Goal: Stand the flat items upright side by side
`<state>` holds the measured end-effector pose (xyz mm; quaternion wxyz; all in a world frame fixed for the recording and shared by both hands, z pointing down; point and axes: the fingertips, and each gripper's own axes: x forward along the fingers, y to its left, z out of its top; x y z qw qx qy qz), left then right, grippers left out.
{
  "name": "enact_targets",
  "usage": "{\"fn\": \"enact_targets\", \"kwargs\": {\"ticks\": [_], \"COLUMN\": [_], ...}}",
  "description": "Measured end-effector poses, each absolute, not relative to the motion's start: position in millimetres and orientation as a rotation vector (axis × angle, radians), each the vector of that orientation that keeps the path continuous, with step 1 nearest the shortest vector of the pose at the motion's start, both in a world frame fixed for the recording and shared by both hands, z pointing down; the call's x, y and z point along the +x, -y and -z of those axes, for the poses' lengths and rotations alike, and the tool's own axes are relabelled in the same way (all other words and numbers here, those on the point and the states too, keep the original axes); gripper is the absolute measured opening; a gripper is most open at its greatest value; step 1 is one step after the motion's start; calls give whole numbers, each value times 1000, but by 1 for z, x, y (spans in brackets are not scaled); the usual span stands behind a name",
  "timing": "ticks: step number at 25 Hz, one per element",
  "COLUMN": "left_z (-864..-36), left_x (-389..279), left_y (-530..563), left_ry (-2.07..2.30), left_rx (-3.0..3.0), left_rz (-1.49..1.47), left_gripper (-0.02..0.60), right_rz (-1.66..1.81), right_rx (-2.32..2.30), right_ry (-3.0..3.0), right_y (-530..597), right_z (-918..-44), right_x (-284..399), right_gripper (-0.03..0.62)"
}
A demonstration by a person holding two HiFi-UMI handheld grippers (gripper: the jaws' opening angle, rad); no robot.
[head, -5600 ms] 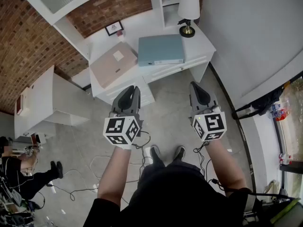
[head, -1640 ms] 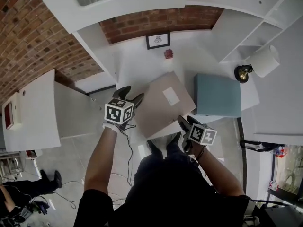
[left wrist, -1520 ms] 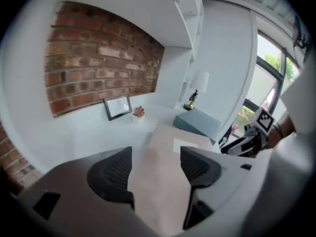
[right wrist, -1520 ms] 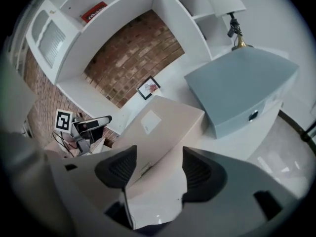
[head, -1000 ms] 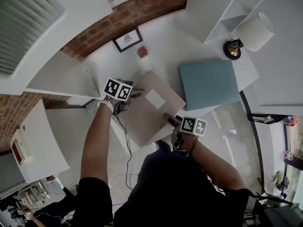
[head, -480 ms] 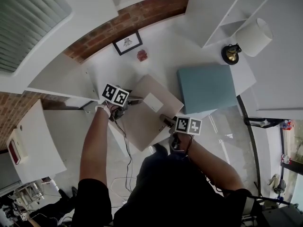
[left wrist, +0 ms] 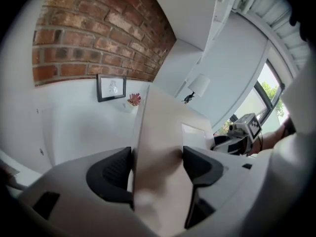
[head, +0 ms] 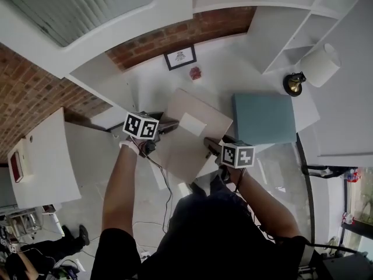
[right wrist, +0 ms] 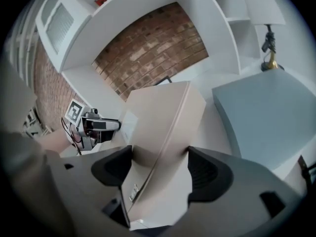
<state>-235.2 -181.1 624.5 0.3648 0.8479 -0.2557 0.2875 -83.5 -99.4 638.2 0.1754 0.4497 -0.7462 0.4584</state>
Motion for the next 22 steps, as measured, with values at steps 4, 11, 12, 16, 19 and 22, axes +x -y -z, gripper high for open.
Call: {"fn": "enact_targets", "kwargs": {"ticks": [4, 11, 12, 16, 19, 22], "left_z": [-598, -567, -562, -540, -525, -523], "left_x": [-257, -283, -286, -296, -301, -304], "left_y": [165, 140, 138, 129, 122, 113], "left_ry": [730, 896, 927, 1068, 1177, 1252], "left_rx": [2211, 2259, 2266, 2315, 2376, 2411], "left_rz": [-664, -557, -543, -536, -549, -585], "left_gripper": [322, 322, 322, 322, 322, 322], "right_rz": [-1058, -641, -594, -435, -313, -222], "right_rx": [1195, 1094, 1085, 1063, 1068, 1072], "right_ry": [2203, 2295, 2308, 2348, 2384, 2428], "right_y": [105, 114, 115, 117, 117, 115], "right_z": [-606, -565, -559, -540, -525, -512], "right_x": [-97, -119, -122, -132, -137, -140], "right_gripper": [353, 353, 353, 353, 353, 350]}}
